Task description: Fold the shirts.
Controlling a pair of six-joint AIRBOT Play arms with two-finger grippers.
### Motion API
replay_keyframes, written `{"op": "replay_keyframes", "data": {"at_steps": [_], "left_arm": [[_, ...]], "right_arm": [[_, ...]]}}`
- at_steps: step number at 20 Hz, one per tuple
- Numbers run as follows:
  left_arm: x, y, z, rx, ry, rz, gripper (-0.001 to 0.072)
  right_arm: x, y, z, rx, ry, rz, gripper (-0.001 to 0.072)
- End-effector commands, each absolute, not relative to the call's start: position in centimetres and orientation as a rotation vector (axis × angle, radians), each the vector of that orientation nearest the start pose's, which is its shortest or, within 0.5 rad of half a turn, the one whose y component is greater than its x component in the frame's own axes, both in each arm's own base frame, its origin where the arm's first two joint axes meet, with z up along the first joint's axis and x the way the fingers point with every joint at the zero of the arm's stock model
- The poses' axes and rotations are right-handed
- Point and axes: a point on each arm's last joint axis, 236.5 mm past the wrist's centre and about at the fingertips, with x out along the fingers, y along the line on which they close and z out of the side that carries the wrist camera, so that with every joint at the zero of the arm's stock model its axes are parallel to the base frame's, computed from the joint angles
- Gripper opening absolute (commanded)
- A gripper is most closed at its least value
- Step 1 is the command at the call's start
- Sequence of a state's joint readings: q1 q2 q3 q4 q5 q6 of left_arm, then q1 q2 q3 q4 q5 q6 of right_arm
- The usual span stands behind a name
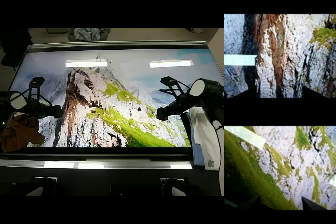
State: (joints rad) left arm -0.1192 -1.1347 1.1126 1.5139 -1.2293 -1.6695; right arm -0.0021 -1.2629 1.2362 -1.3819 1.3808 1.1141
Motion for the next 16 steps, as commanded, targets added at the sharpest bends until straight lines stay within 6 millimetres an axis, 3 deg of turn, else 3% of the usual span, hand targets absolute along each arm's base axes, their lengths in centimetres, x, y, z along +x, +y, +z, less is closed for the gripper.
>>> {"op": "replay_keyframes", "data": {"at_steps": [1, 16], "left_arm": [[34.68, -5.45, 3.92, -0.06, 1.258, -0.076, 0.0656], [35.17, -5.58, 4.07, -0.061, 1.236, -0.08, 0.0657]], "right_arm": [[34.99, 4.34, 3.22, -0.217, 1.34, 0.443, 0.0629], [35.08, 4.33, 3.24, -0.218, 1.336, 0.442, 0.0629]]}}
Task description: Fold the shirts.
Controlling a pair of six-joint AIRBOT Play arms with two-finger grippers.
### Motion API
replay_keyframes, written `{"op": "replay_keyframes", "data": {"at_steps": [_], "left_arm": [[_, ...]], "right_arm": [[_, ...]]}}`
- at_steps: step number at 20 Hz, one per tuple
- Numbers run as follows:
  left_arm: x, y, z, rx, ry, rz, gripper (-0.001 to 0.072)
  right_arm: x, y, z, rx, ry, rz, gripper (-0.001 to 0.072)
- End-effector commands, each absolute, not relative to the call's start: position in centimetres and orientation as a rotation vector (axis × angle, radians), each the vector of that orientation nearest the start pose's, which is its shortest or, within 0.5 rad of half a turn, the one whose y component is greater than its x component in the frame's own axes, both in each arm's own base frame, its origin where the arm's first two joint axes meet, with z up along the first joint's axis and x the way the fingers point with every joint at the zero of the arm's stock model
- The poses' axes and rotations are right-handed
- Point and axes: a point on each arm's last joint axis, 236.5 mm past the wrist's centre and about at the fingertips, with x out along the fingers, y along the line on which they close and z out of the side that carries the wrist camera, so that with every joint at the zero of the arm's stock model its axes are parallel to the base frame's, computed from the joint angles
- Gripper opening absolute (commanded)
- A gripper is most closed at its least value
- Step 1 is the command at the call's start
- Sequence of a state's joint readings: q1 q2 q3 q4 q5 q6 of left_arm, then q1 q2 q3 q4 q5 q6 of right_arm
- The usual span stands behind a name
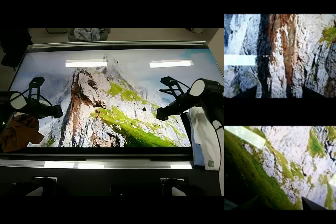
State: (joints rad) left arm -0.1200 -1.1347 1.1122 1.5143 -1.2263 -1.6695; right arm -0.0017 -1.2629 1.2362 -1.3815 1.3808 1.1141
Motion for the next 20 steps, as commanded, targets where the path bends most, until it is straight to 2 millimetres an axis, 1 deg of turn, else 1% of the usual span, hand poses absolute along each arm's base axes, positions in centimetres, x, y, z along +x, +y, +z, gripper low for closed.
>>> {"op": "replay_keyframes", "data": {"at_steps": [1, 4, 5, 7, 8, 9, 10, 11, 12, 13, 14, 15, 16, 17, 18, 20], "left_arm": [[35.8, -5.5, 4.2, -0.059, 1.21, -0.077, 0.0658], [37.4, -5.3, 4.4, -0.058, 1.147, -0.071, 0.0658], [37.7, -5.5, 4.5, -0.063, 1.137, -0.074, 0.0658], [38.0, -6.5, 4.4, -0.099, 1.13, -0.098, 0.0658], [38.4, -6.5, 4.5, -0.099, 1.115, -0.098, 0.0662], [39.9, -5.8, 5.3, -0.098, 1.053, -0.083, 0.071], [41.5, -4.3, 6.4, -0.119, 0.996, -0.036, 0.072], [43.2, -1.1, 7.7, -0.155, 0.952, 0.052, 0.072], [44.5, 3.2, 8.5, -0.221, 0.935, 0.166, 0.072], [44.9, 7.5, 8.4, -0.323, 0.949, 0.277, 0.072], [44.6, 11.3, 7.7, -0.436, 0.983, 0.376, 0.072], [43.8, 14.6, 6.4, -0.553, 1.033, 0.452, 0.072], [42.9, 16.8, 4.8, -0.66, 1.082, 0.498, 0.072], [42.4, 18.1, 3.4, -0.743, 1.109, 0.516, 0.072], [42.0, 18.8, 2.1, -0.791, 1.131, 0.516, 0.072], [42.3, 19.5, -0.1, -0.809, 1.155, 0.498, 0.072]], "right_arm": [[35.7, 4.3, 3.4, -0.219, 1.309, 0.432, 0.063], [37.9, 4.2, 3.9, -0.225, 1.222, 0.403, 0.0629], [38.5, 4.2, 4.1, -0.227, 1.195, 0.394, 0.0629], [39.3, 4.1, 4.4, -0.229, 1.158, 0.382, 0.0629], [39.9, 4.1, 4.5, -0.231, 1.136, 0.375, 0.0629], [40.7, 4.0, 4.9, -0.234, 1.1, 0.362, 0.0629], [41.5, 3.9, 5.3, -0.235, 1.064, 0.351, 0.0629], [41.8, 3.9, 5.4, -0.236, 1.051, 0.347, 0.0629], [41.8, 3.9, 5.4, -0.236, 1.048, 0.346, 0.0629], [41.7, 3.9, 5.4, -0.235, 1.054, 0.348, 0.0629], [41.3, 4.2, 5.2, -0.226, 1.072, 0.36, 0.0629], [41.0, 4.2, 5.1, -0.224, 1.083, 0.364, 0.0629], [40.8, 4.2, 5.0, -0.223, 1.091, 0.367, 0.0629], [40.7, 4.3, 4.9, -0.223, 1.097, 0.369, 0.0629], [40.7, 4.3, 4.9, -0.224, 1.097, 0.37, 0.0629], [40.6, 4.3, 4.9, -0.22, 1.1, 0.373, 0.0629]]}}
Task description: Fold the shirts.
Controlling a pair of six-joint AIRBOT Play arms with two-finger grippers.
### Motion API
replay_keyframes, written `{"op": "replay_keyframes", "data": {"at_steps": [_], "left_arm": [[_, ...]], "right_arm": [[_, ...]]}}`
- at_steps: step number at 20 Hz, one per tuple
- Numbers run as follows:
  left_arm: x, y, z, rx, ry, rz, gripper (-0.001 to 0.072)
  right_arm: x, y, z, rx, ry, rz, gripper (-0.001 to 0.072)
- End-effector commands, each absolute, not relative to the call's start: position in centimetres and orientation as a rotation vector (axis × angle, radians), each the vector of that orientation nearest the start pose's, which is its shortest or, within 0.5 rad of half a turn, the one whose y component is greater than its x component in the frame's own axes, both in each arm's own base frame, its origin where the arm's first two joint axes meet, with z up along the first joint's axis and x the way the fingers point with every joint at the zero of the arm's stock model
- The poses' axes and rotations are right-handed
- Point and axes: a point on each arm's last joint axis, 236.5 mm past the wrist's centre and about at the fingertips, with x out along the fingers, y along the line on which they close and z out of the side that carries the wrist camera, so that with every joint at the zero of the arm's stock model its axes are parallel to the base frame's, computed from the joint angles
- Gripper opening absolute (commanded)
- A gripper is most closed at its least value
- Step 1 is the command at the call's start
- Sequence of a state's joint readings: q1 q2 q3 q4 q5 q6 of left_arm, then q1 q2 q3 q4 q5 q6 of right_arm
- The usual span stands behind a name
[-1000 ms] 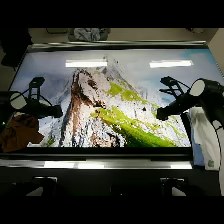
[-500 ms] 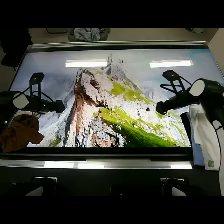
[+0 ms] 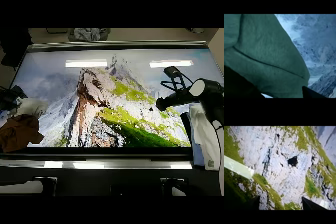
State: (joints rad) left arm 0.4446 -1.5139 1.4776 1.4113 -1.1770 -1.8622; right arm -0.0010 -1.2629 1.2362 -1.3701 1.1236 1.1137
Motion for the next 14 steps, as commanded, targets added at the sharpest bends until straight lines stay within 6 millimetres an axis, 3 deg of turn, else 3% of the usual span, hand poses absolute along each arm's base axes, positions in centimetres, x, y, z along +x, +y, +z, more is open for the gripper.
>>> {"op": "replay_keyframes", "data": {"at_steps": [1, 4, 8, 10, 11, 12, 13, 14], "left_arm": [[43.0, 20.0, -0.9, -0.8, 1.14, 0.497, 0.072], [45.7, 20.1, -2.6, -0.874, 1.07, 0.474, 0.072], [46.1, 19.3, -6.7, -0.911, 1.134, 0.445, 0.0718], [46.2, 19.0, -7.7, -0.927, 1.152, 0.435, 0.0698], [46.3, 18.7, -7.8, -0.924, 1.154, 0.413, 0.0538], [46.7, 18.3, -7.5, -0.913, 1.145, 0.373, 0.01], [47.4, 17.8, -6.5, -0.915, 1.12, 0.323, 0.0037], [48.6, 17.1, -4.6, -0.91, 1.071, 0.254, 0.0036]], "right_arm": [[40.6, 4.4, 4.9, -0.217, 1.101, 0.375, 0.0629], [40.2, 4.6, 4.8, -0.208, 1.118, 0.383, 0.0629], [38.4, 6.2, 4.5, -0.146, 1.178, 0.447, 0.0629], [37.6, 6.5, 4.4, -0.133, 1.207, 0.467, 0.0627], [37.5, 6.6, 4.3, -0.131, 1.213, 0.471, 0.0614], [37.4, 6.6, 4.3, -0.131, 1.214, 0.471, 0.0601], [37.5, 6.6, 4.4, -0.131, 1.212, 0.47, 0.0601], [37.6, 6.5, 4.4, -0.132, 1.207, 0.468, 0.0601]]}}
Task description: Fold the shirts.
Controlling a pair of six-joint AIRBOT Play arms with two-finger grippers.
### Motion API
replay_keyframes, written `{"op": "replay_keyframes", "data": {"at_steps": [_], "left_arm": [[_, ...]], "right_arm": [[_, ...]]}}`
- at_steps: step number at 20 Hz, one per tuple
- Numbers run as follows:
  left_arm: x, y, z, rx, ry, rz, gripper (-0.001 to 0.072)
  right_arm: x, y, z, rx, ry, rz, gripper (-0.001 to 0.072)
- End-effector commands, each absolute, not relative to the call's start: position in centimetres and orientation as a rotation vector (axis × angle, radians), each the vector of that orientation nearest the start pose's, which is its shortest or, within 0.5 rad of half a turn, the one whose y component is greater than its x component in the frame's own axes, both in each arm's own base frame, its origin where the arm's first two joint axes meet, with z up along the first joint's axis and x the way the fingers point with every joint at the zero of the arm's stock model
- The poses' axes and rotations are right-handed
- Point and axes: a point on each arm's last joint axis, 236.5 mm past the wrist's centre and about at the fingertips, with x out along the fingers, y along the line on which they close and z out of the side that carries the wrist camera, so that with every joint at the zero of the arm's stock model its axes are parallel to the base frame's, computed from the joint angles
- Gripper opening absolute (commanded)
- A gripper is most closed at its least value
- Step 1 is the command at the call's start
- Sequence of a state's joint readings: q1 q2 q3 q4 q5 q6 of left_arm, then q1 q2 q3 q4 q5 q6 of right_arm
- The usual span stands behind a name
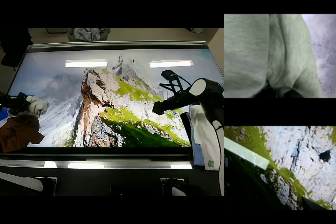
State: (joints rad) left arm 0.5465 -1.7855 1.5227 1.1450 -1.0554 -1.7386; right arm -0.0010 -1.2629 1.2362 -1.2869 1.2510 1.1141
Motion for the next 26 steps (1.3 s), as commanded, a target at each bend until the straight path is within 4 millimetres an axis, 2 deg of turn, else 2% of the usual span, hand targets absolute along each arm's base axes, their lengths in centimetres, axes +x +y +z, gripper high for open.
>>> {"op": "replay_keyframes", "data": {"at_steps": [1, 3, 4, 6, 8, 10, 11, 13, 14, 16, 18, 20, 21, 23, 25, 26], "left_arm": [[50.1, 16.5, -1.8, -0.887, 1.0, 0.179, 0.0036], [52.6, 15.4, 5.8, -0.833, 0.816, 0.053, 0.0036], [53.4, 14.1, 10.7, -0.804, 0.715, -0.024, 0.0036], [53.0, 9.8, 20.4, -0.733, 0.532, -0.179, 0.0036], [50.5, 4.2, 28.7, -0.672, 0.404, -0.308, 0.0036], [46.8, -1.9, 34.6, -0.596, 0.327, -0.429, 0.0035], [44.8, -5.2, 36.8, -0.558, 0.3, -0.497, 0.0035], [40.9, -11.3, 39.2, -0.497, 0.295, -0.641, 0.0035], [39.3, -14.0, 39.1, -0.473, 0.325, -0.713, 0.0036], [36.3, -19.4, 36.5, -0.452, 0.447, -0.86, 0.0036], [33.6, -24.3, 30.6, -0.444, 0.64, -0.974, 0.0036], [30.3, -28.1, 21.8, -0.379, 0.862, -1.029, 0.0036], [27.9, -29.5, 16.8, -0.313, 0.973, -1.06, 0.0036], [23.6, -30.3, 8.0, -0.23, 1.177, -1.057, 0.0035], [20.8, -29.4, 1.2, -0.173, 1.34, -1.007, 0.0035], [20.1, -28.8, -1.3, -0.154, 1.399, -0.977, 0.0034]], "right_arm": [[37.6, 6.5, 4.6, -0.135, 1.202, 0.467, 0.0601], [37.8, 6.0, 5.8, -0.163, 1.16, 0.447, 0.0601], [37.9, 5.6, 6.7, -0.189, 1.13, 0.432, 0.0601], [37.9, 4.2, 9.1, -0.252, 1.058, 0.378, 0.0601], [37.3, 2.9, 12.3, -0.314, 0.987, 0.326, 0.0597], [36.2, 1.7, 15.6, -0.347, 0.931, 0.267, 0.0592], [35.4, 1.1, 17.2, -0.363, 0.913, 0.239, 0.0592], [33.7, 0.2, 19.9, -0.396, 0.88, 0.199, 0.0592], [32.9, 0.0, 20.8, -0.404, 0.865, 0.188, 0.0592], [31.1, -0.2, 21.8, -0.404, 0.86, 0.182, 0.0592], [29.0, -0.2, 21.3, -0.399, 0.919, 0.194, 0.0592], [27.0, -0.1, 19.9, -0.378, 1.022, 0.209, 0.0592], [26.5, -0.1, 19.3, -0.364, 1.055, 0.209, 0.0592], [26.6, -0.1, 18.4, -0.357, 1.071, 0.21, 0.0591], [27.3, -0.1, 17.1, -0.357, 1.07, 0.21, 0.0591], [27.7, -0.1, 16.2, -0.355, 1.078, 0.213, 0.059]]}}
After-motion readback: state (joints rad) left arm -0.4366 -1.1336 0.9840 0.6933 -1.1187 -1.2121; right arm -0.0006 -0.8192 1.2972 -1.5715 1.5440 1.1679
